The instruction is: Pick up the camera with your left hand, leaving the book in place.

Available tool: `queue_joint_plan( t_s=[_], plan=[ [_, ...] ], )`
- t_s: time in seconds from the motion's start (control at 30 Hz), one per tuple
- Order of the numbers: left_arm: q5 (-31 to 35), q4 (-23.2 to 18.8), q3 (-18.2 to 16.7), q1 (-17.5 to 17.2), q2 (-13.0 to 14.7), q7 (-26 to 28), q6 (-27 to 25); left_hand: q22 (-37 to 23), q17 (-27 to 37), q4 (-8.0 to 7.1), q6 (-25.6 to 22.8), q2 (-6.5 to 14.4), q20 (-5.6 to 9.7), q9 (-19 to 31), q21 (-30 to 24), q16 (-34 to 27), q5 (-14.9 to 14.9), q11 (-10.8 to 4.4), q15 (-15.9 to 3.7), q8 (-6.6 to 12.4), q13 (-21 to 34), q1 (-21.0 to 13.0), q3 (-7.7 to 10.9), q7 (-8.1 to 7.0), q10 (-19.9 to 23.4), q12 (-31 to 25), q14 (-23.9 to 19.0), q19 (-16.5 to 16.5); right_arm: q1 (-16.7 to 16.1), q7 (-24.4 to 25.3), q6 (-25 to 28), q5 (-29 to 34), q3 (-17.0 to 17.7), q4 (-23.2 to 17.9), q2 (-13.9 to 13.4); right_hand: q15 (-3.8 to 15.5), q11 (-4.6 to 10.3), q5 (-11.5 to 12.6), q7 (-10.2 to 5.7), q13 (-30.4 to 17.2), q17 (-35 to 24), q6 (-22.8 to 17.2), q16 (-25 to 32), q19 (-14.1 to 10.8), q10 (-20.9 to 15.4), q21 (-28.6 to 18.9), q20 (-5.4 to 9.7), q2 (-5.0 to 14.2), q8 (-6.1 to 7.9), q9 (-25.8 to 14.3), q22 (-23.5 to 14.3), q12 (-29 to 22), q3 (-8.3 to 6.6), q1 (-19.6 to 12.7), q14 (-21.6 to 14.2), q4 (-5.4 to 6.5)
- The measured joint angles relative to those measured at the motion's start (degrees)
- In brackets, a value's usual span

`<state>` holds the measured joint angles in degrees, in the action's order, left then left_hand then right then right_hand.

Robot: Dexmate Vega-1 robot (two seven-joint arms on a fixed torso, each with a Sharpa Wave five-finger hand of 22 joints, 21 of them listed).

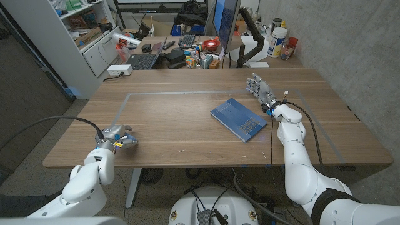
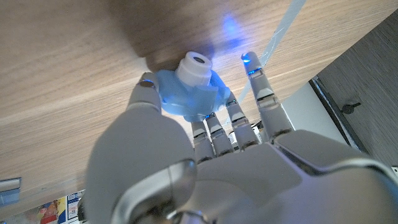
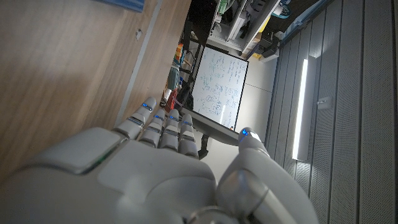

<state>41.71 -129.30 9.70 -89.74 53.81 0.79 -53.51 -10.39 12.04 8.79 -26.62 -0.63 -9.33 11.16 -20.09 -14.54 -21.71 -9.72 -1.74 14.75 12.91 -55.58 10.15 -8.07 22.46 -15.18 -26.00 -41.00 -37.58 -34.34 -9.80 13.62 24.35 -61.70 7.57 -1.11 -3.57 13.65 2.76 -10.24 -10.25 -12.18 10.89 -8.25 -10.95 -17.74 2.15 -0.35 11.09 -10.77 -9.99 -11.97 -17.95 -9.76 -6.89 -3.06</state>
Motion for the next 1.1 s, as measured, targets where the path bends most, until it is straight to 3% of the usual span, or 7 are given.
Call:
queue_joint_plan(
  t_s=[0.1, 0.17, 0.37, 0.5, 1.1],
  plan=[
    [-0.42, 0.0, 0.09, -0.04, -0.14, 0.83, 0.02, 0.0, 0.16, 0.15, -2.85, 0.56, 1.12, 0.19, -0.63, -0.43, 1.79, -0.05, 1.19, 0.63, 0.29, -2.02, 1.27, -0.39, 2.7, -0.56, -1.18, -3.15, -0.08, -0.11, 0.03, -0.09, 0.09, -0.11, 0.0, -0.21, 0.0, 0.0, 0.0, 0.0, 0.0, 0.0, 0.0, -0.01, 0.0, 0.0, -0.01, 0.0, 0.0, 0.0, 0.0, 0.0, 0.0, 0.0, -0.4, 0.0],
    [-0.76, -0.01, 0.09, -0.16, -0.35, 1.44, 0.07, 0.13, 0.28, 0.19, -5.94, -0.22, 2.32, 0.18, -1.25, -1.22, 3.81, 0.18, 2.5, 1.41, 0.51, -2.8, 2.4, -0.24, 5.41, -1.2, -2.48, -6.0, -0.16, -0.16, 0.12, -0.16, 0.14, -0.21, 0.0, -0.21, 0.0, 0.0, 0.0, 0.0, 0.0, 0.0, 0.0, -0.2, 0.0, 0.01, -0.21, 0.0, 0.0, 0.0, 0.0, 0.0, 0.0, 0.0, -0.4, 0.0],
    [-1.63, -0.12, -0.11, -0.36, -0.92, 3.03, 0.26, 0.26, 0.37, 0.19, -15.71, -2.16, 7.45, 0.45, -3.94, -3.22, 10.05, 0.08, 7.4, 3.72, 1.55, -4.75, 6.0, 1.75, 14.52, -2.85, -7.37, -16.03, -0.32, -0.23, 0.25, -0.23, 0.27, -0.28, -0.01, -0.21, 0.0, 0.0, 0.0, 0.0, 0.0, 0.0, 0.0, -0.41, 0.0, 0.39, 0.0, 0.0, 0.0, 0.0, 0.0, 0.0, 0.0, 0.0, -0.4, 0.0],
    [-2.16, -0.17, -0.23, -0.45, -1.29, 3.81, 0.43, 0.26, 0.38, 0.13, -19.38, -2.62, 9.32, 0.45, -4.67, -3.98, 10.98, -0.1, 9.73, 4.54, 2.12, -5.2, 7.39, 2.46, 17.88, -3.34, -9.7, -18.92, -0.35, -0.26, 0.27, -0.28, 0.34, -0.28, -0.02, -0.21, 0.0, 0.0, 0.0, 0.0, 0.0, 0.0, 0.0, -0.41, 0.0, 0.39, 0.0, 0.16, 0.0, 0.0, 0.0, 0.0, 0.23, 0.16, -0.4, 0.23],
    [-4.48, -0.29, -0.38, 0.65, -1.71, 4.81, 0.56, 0.53, -0.09, -0.32, -20.38, -2.82, 10.03, 0.44, -4.96, -4.04, 11.25, 0.09, 10.75, 4.76, 2.68, -5.4, 8.37, 2.83, 19.27, -3.34, -10.71, -20.82, -0.18, -0.35, 0.36, -0.31, 0.45, 0.14, -0.15, 0.09, -0.01, 0.0, 0.0, 0.0, -0.31, 0.0, 0.0, -0.4, 0.0, 0.79, 0.0, 0.22, 0.0, 0.0, 0.0, 0.0, 0.47, 0.22, -0.7, -0.01]
  ],
)
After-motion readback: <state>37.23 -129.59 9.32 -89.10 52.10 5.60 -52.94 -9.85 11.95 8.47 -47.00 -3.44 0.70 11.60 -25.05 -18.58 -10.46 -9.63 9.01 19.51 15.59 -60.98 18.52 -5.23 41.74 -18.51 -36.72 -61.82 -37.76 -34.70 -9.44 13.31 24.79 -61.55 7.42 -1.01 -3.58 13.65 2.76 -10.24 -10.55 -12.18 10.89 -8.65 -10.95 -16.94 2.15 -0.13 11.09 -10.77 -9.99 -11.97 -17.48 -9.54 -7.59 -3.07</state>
